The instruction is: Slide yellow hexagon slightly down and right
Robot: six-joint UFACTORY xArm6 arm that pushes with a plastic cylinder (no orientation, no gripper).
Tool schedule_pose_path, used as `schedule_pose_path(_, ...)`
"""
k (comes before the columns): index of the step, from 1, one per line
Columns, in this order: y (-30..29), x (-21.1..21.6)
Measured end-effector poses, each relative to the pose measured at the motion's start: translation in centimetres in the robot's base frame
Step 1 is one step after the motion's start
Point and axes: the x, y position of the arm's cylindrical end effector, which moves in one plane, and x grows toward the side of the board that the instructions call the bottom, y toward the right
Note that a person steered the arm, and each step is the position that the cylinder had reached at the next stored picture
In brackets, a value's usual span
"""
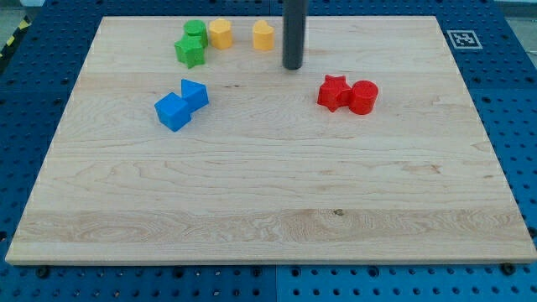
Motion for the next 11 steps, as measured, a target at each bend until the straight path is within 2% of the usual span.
schedule_pose_path(2, 4.2, -4.9)
schedule_pose_path(4, 0.0, -9.7)
schedule_pose_path(6, -11.6, -9.7)
schedule_pose_path(7, -13.9, -9.7)
schedule_pose_path(11, -14.7, -6.6)
